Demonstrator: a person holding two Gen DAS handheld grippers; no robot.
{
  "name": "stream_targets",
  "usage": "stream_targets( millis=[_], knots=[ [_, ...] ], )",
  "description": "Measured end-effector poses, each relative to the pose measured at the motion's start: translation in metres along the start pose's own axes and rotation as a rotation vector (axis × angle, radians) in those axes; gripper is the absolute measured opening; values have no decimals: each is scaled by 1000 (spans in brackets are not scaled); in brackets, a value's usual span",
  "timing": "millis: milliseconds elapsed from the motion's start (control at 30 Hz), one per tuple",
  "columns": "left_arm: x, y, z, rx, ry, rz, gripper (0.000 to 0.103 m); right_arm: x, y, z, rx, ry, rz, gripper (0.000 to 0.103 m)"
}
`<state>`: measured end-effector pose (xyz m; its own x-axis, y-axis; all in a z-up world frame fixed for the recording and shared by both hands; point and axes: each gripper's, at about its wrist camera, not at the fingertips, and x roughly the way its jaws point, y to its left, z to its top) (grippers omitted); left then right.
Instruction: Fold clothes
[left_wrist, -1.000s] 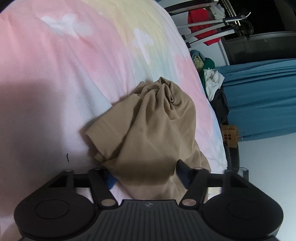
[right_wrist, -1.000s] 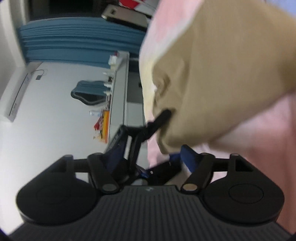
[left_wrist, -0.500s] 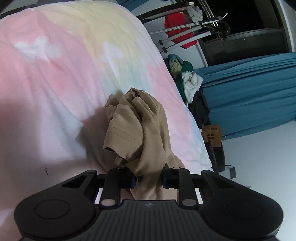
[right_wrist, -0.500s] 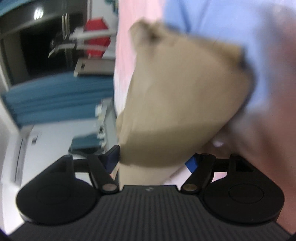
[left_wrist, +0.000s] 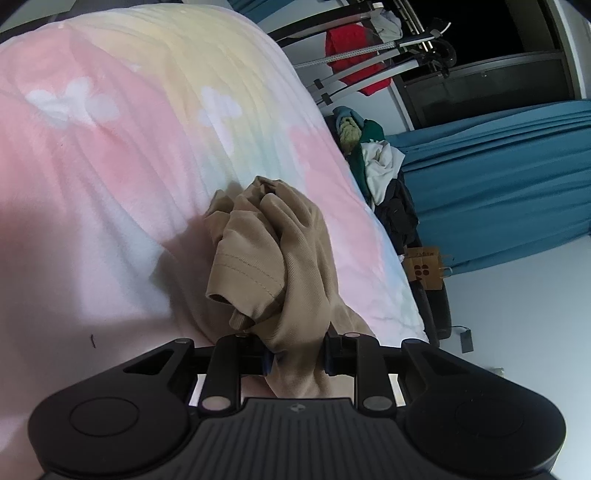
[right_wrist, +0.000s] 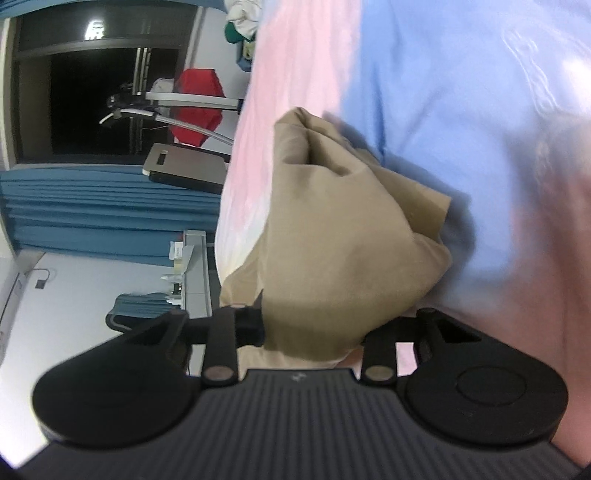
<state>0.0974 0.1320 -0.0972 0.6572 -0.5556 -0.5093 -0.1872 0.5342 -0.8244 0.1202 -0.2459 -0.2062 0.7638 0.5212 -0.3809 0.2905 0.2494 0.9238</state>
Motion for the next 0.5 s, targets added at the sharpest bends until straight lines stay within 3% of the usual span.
stream_targets(
  millis=[133,267,367,500],
  knots=[
    [-7,-19,-1,-16,17,-32,26,-25,12,1,-25,-31,34,35],
    [-1,-65,-2,36,48,-88,26,-64,35,16,-26,-87,66,35],
    [26,-109,-2,53,85,-115,26,-97,54,43,-49,-150,68,35],
    [96,-176,2,49,165,-162,26,-139,71,103,-77,-249,41,35]
  ],
)
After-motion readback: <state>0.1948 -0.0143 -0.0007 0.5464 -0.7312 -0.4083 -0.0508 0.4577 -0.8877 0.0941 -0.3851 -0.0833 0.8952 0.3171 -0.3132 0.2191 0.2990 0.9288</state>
